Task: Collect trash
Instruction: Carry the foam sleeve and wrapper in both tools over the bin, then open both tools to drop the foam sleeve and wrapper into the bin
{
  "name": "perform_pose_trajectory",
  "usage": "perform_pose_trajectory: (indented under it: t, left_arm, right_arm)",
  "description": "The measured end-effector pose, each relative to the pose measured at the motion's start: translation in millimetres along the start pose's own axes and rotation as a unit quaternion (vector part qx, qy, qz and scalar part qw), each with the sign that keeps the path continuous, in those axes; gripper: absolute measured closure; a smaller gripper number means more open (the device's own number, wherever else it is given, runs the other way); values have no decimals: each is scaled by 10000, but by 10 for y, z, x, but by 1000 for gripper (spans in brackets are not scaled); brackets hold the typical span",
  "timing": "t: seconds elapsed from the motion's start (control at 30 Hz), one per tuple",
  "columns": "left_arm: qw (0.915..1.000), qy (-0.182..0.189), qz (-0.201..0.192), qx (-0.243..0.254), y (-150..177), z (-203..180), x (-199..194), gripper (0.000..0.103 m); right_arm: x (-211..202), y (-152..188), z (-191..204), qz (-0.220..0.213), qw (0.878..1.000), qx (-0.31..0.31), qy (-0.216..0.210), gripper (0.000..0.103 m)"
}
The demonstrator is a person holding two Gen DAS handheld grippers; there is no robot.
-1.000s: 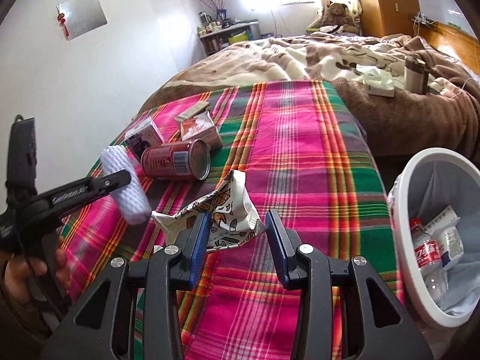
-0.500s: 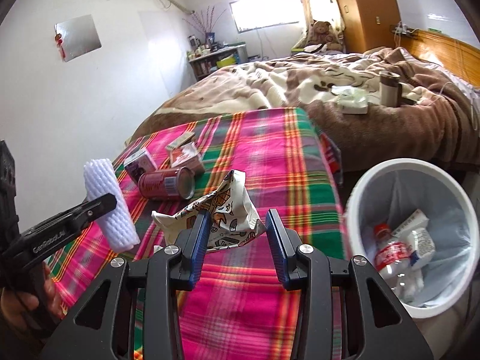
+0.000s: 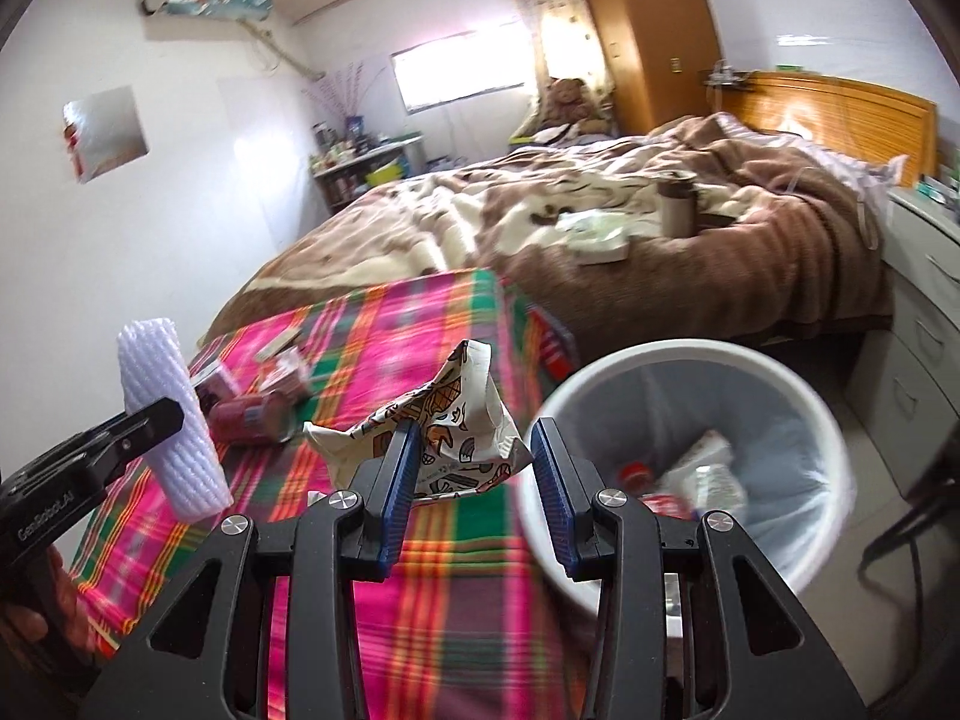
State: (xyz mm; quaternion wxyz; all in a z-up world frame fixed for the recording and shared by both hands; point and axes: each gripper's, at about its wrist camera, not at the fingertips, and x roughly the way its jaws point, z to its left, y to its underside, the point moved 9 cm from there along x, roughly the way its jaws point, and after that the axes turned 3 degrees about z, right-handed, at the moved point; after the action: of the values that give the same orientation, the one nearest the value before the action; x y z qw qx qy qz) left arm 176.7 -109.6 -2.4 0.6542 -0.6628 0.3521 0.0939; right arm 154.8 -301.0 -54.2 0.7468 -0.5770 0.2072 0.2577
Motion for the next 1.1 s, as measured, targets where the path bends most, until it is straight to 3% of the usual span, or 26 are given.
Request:
perform_pose_trajectory:
  t: [0.53, 0.77, 1.1]
  left_arm:
    - [9924, 932, 312, 743, -21, -1176, 478, 77]
    - [9875, 1151, 614, 886, 99, -1453, 794, 77]
    - [9833, 1116, 867, 1146, 222, -1652, 1118, 77]
  right_arm:
    - [-67, -59, -1011, -48, 9915, 395, 1240, 63]
    - [35, 59, -1305, 268, 9869, 389, 1541, 63]
    - [151, 165, -1453, 680, 9832, 185, 1685, 63]
